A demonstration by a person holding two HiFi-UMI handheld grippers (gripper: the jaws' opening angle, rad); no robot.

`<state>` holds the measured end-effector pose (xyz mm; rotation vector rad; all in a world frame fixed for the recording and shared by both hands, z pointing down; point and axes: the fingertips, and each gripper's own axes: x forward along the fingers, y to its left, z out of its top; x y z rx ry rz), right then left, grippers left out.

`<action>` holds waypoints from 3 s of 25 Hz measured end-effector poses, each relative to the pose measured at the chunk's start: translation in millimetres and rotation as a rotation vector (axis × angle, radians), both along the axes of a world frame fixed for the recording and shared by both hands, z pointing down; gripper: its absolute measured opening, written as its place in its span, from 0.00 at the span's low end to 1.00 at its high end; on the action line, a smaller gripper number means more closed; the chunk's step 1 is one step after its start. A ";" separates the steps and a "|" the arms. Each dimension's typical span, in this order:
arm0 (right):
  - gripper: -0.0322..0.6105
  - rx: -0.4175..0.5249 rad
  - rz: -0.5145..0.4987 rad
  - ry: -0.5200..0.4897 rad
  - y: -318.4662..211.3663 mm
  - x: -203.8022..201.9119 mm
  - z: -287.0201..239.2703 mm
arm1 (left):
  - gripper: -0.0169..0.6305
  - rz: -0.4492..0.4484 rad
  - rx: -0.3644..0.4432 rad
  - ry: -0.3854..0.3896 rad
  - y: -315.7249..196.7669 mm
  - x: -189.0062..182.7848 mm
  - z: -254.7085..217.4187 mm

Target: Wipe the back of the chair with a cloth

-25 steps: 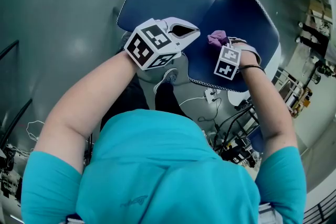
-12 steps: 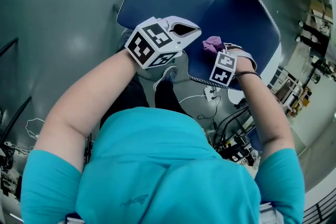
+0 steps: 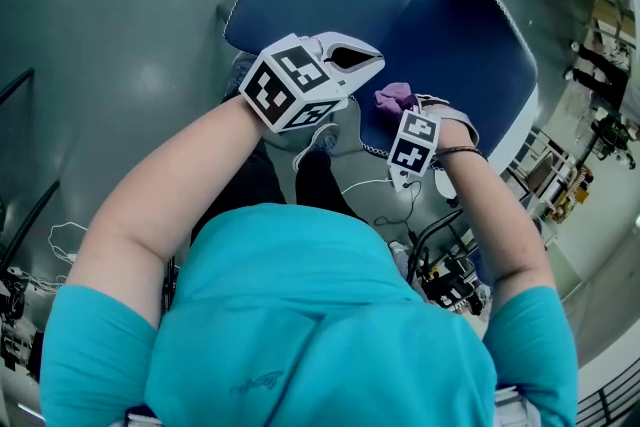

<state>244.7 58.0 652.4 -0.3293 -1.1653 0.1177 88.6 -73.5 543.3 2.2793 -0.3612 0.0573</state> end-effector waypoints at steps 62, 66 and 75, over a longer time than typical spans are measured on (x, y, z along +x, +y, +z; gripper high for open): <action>0.20 0.384 -0.474 0.256 -287.8 52.0 158.2 | 0.02 -0.039 -0.114 -0.114 -65.9 -36.2 139.4; 0.20 0.377 -0.432 0.272 -285.7 52.7 159.0 | 0.02 -0.035 -0.113 -0.106 -66.1 -32.1 136.4; 0.20 0.351 -0.373 0.292 -272.5 51.7 157.0 | 0.02 -0.041 -0.109 -0.093 -71.8 -32.0 131.3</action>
